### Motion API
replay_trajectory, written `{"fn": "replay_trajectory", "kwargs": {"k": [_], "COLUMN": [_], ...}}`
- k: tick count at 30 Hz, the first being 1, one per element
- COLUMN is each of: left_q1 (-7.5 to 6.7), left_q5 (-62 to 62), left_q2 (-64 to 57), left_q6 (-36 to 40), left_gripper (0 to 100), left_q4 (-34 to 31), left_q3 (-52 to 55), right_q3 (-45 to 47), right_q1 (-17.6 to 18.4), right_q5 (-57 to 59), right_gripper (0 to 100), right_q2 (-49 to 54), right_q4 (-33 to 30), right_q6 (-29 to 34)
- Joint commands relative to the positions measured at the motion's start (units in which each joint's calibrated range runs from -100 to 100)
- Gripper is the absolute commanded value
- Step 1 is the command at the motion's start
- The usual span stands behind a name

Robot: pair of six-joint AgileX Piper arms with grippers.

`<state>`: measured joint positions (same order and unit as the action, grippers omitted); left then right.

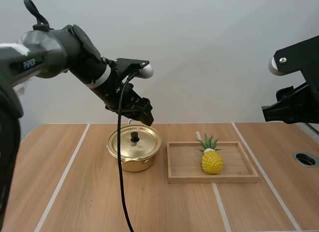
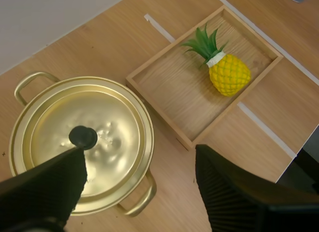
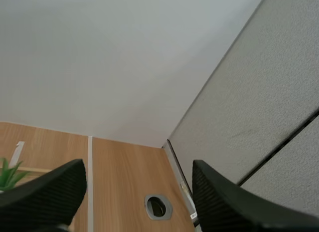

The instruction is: Open the pot, put the pineapple inside, and close it

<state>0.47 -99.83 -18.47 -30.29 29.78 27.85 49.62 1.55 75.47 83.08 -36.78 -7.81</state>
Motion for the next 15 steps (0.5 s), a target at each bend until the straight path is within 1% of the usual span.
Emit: {"fn": "replay_trajectory", "kwargs": {"k": [1, 3, 8, 12, 15], "left_q1": [-0.08, -0.08, -0.08, -0.08, -0.08], "left_q5": [-0.2, -0.2, 4.7, 4.3, 2.8], "left_q2": [4.3, 6.2, 9.7, 12.7, 15.1], "left_q6": [0.6, 0.6, 0.4, -1.7, -4.7], "left_gripper": [100, 100, 100, 100, 100], "left_q4": [-0.1, -2.6, -8.7, -9.2, -7.5], "left_q3": [-3.9, -5.5, -6.2, -6.2, -6.2], "right_q3": [-0.5, -0.5, -0.5, -0.5, -0.5], "right_q1": [-0.2, -0.2, -0.2, -0.2, -0.2], "right_q5": [3.8, 5.3, 5.7, 5.7, 5.8], "right_gripper": [100, 100, 100, 100, 100], "right_q2": [0.1, 0.1, 0.1, 0.1, 0.1], "right_q4": [2.2, 2.6, 3.2, 4.3, 4.5], "right_q6": [-0.3, -0.3, -0.3, -0.3, -0.4]}}
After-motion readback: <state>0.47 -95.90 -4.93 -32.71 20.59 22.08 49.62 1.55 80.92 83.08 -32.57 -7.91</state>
